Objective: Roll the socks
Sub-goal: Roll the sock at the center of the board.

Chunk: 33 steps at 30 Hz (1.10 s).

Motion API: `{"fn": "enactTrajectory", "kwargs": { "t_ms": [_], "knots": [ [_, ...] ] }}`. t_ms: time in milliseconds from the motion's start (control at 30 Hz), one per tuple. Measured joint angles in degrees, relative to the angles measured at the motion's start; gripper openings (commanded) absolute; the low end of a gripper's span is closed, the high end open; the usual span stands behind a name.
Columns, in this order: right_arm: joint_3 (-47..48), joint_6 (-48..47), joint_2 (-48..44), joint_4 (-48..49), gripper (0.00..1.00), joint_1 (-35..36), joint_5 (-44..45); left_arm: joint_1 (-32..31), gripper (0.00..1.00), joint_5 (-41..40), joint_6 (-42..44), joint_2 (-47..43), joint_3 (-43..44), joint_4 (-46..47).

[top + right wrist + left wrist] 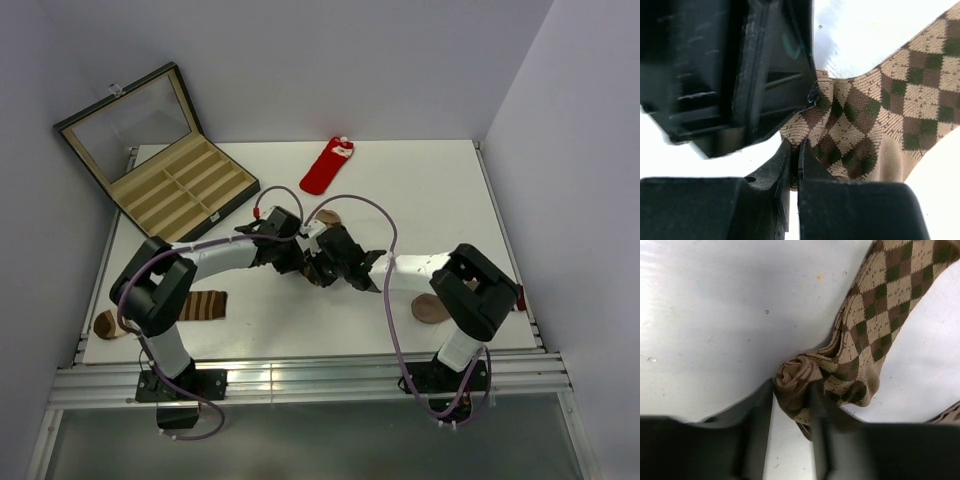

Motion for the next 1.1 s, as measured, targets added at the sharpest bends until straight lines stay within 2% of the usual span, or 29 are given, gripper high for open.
{"fn": "enactTrajectory", "kwargs": {
  "t_ms": [67, 133, 233, 467, 733, 1000, 1100],
  "knots": [
    [0.98, 0.63, 0.63, -0.79, 0.0, -1.97, -4.46, 0.17, 0.62, -0.46, -0.11, -0.83, -0.96, 0.26],
    [2.6, 1.46, 1.68, -2.29, 0.0, -3.91, -9.07, 0.35, 0.72, -1.33, -0.28, -2.16, -2.6, 0.24],
    [5.01, 2.99, 3.48, -4.57, 0.0, -6.8, -16.33, 0.7, 0.79, -2.25, -1.11, -4.74, -4.85, 0.44],
    [6.75, 10.43, 7.91, -5.11, 0.0, -12.79, -33.81, 1.03, 0.8, -4.15, -3.78, -12.02, -10.16, 1.16],
    [5.64, 23.32, 15.37, 3.56, 0.0, -18.62, -49.16, 1.05, 0.76, -2.91, -5.92, -13.44, -13.77, 3.28],
    [6.34, 27.89, 18.93, 5.01, 0.0, -20.72, -53.81, 0.63, 0.68, -1.29, -6.54, -10.4, -13.77, 6.36],
    [6.34, 28.85, 19.52, 5.49, 0.0, -21.05, -54.53, 0.39, 0.6, -0.98, -6.54, -9.35, -12.98, 6.82]
  ]
}}
